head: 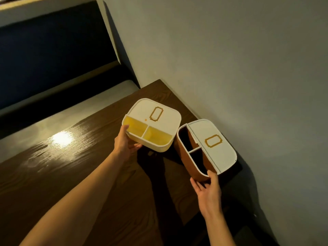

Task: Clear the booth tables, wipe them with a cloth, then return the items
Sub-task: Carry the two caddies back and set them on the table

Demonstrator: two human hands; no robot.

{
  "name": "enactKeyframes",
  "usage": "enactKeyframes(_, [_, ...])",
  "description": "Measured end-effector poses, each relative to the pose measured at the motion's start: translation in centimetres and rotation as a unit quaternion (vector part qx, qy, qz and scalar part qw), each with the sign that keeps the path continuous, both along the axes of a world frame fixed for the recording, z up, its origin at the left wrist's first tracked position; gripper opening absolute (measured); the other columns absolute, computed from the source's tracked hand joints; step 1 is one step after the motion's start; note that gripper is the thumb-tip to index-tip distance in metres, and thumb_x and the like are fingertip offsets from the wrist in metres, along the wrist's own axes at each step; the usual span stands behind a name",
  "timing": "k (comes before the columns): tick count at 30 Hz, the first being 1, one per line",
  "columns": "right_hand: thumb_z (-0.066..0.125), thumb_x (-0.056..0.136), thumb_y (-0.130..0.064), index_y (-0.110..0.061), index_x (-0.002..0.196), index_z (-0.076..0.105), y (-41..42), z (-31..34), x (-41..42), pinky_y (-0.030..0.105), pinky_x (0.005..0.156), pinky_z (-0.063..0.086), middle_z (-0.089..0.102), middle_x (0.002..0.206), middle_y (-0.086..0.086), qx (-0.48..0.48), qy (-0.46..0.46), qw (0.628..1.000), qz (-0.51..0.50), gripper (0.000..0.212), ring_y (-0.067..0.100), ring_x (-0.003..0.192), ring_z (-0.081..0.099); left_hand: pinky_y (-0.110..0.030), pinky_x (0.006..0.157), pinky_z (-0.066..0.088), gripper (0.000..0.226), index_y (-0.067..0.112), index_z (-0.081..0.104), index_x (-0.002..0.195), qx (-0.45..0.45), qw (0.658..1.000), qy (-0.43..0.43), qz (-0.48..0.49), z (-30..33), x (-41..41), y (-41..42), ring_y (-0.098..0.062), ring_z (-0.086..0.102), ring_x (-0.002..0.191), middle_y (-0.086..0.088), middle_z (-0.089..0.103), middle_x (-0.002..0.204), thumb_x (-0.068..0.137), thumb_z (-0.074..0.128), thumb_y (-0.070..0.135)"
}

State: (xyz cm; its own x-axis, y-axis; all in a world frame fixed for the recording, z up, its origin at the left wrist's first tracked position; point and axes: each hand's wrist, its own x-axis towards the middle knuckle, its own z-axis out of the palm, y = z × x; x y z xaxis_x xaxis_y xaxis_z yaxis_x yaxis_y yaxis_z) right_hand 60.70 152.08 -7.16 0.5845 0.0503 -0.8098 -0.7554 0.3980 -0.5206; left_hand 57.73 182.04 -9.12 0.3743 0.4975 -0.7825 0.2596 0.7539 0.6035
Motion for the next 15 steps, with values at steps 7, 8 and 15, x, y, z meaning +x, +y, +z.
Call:
enactKeyframes(7, [0.061,0.096,-0.027,-0.023,0.114,0.057,-2.5,-0.8,3.1,0.051,0.099,0.051,0.037,0.145,0.016,-0.002,0.023,1.0,-0.005,0.019,0.04,0.13,0.043,-0.044,0.071,0.061,0.059,0.011,0.048,0.145,0.061,0.998,0.012,-0.012,-1.7,3.0,-0.3,-0.035,0.064,0.112,-0.013,0.061,0.13,0.097,0.059,0.042])
enactKeyframes(8, [0.061,0.096,-0.028,-0.023,0.121,0.054,-2.5,-1.0,3.4,0.05,0.097,0.051,0.035,0.147,0.016,-0.004,0.026,1.0,-0.015,0.026,0.041,0.133,0.041,-0.045,0.074,0.061,0.058,0.012,0.048,0.145,0.07,0.997,0.009,-0.008,-1.7,3.3,-0.4,-0.034,0.062,0.116,-0.011,0.061,0.132,0.098,0.059,0.043])
enactKeyframes(15, [0.069,0.091,-0.032,-0.019,0.148,0.04,-0.3,-1.1,2.8,0.041,0.1,0.048,0.04,0.151,0.016,-0.003,0.033,0.994,-0.101,0.066,0.034,0.141,0.038,-0.045,0.091,0.057,0.09,0.028,0.03,0.153,0.077,0.996,-0.035,-0.007,-1.5,3.7,-5.3,-0.029,0.058,0.125,-0.003,0.053,0.145,0.081,0.079,0.049])
